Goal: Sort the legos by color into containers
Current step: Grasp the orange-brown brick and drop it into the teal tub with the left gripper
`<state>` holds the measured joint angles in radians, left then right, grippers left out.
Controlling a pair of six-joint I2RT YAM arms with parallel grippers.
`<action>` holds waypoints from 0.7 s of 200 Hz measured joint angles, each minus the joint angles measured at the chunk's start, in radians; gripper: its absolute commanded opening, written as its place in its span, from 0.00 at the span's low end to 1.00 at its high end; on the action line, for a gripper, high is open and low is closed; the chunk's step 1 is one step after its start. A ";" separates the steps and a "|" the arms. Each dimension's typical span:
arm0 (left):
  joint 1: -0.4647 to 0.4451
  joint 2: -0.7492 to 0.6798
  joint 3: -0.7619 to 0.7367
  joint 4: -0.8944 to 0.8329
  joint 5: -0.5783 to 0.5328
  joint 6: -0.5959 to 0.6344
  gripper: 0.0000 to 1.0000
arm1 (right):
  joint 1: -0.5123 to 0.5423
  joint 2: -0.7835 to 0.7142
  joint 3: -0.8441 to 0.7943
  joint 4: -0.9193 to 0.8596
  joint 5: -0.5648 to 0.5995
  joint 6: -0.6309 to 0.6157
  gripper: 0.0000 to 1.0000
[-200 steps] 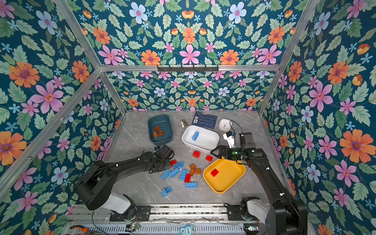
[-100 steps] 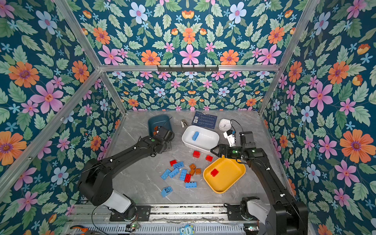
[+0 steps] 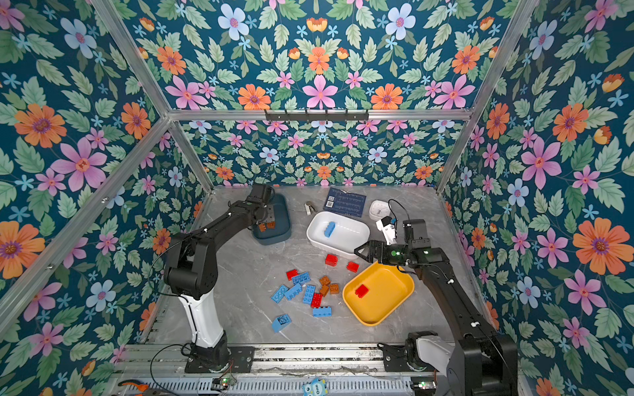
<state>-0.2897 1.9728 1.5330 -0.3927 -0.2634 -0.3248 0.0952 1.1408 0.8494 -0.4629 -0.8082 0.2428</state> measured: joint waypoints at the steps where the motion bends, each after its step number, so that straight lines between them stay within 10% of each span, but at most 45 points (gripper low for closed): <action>1: 0.001 0.003 0.002 0.001 0.000 0.001 0.24 | 0.000 0.000 0.000 0.000 0.000 0.000 0.99; 45: 0.028 0.144 0.119 0.044 0.065 0.031 0.32 | 0.000 0.008 -0.009 0.019 0.000 0.000 0.99; 104: 0.029 0.174 0.186 0.024 0.146 0.050 0.83 | 0.000 0.012 -0.011 0.026 0.000 0.000 0.99; 140: 0.023 0.056 0.109 -0.009 0.196 0.041 0.86 | 0.000 0.012 -0.011 0.026 -0.008 0.000 0.99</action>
<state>-0.2668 2.0293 1.6424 -0.4015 -0.0677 -0.2840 0.0952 1.1530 0.8383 -0.4370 -0.8158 0.2428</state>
